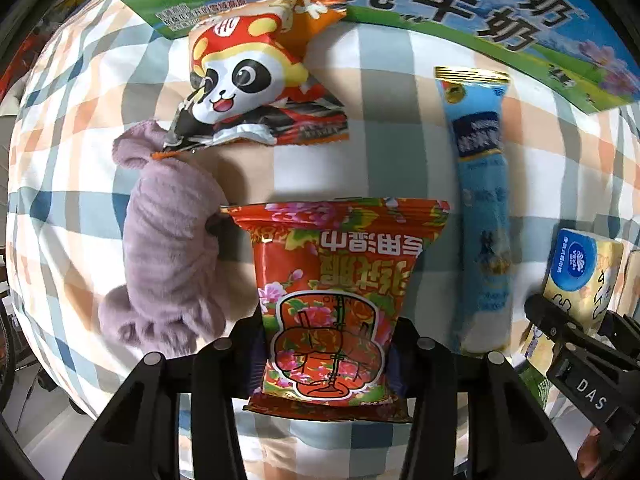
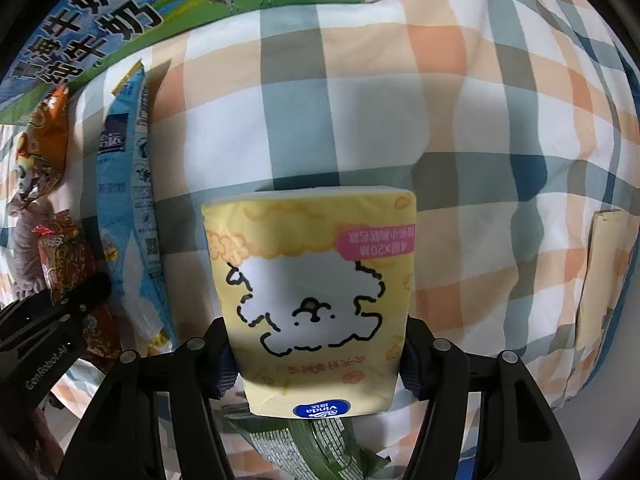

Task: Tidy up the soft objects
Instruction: 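Carry both items into the cardboard box and open both tools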

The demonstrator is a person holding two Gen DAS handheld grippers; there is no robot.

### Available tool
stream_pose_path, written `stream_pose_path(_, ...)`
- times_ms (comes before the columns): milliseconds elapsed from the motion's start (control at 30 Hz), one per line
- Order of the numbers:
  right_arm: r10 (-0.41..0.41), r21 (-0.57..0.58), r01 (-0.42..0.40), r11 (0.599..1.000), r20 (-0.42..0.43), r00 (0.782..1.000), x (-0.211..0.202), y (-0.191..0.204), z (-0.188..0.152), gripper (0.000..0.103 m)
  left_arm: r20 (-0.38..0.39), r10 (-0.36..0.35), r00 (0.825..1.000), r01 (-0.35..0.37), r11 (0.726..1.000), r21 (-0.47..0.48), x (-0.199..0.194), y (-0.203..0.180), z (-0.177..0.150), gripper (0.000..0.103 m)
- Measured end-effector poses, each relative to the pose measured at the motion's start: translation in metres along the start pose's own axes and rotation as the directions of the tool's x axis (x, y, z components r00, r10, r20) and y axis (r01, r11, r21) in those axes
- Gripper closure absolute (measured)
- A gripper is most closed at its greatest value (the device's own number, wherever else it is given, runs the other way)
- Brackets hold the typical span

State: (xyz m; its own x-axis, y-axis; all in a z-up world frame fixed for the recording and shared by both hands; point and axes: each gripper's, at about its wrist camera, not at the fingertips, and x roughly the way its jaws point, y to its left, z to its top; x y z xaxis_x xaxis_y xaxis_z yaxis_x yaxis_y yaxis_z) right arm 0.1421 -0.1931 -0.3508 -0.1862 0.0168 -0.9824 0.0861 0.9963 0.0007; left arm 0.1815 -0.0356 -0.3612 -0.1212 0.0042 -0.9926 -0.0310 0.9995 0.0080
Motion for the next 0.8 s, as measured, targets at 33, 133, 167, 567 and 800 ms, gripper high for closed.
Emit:
stream_pose_path(33,0.005,-0.001,-0.005,1.000,0.003,1.000,-0.007,-0.006,0.007,0.038,0.007,-0.002,1.000,0.002,1.000,0.003,-0.005,-0.001,-0.004,0.060)
stream_pose_path(133,0.035,-0.003,-0.035,0.999,0.026,0.999,-0.023,-0.006,0.000,0.038,0.034,-0.009,0.999,0.009,1.000,0.013,-0.021,-0.005,-0.016,0.060)
stream_pose_path(167,0.047,-0.003,-0.047,0.999,0.032,0.998,-0.028,-0.005,-0.003,0.038,0.048,-0.018,0.999,0.017,1.000,0.017,-0.030,-0.007,-0.021,0.060)
stream_pose_path(567,0.220,-0.085,-0.209,0.974,0.158,0.963,-0.143,-0.014,-0.017,0.038,0.242,-0.124,0.962,0.113,0.992,0.058,-0.161,-0.008,-0.037,0.060)
stream_pose_path(800,0.279,-0.124,-0.254,0.959,0.269,0.922,-0.230,-0.029,0.028,0.038,0.355,-0.157,0.922,0.131,0.987,0.096,-0.232,-0.009,0.011,0.060)
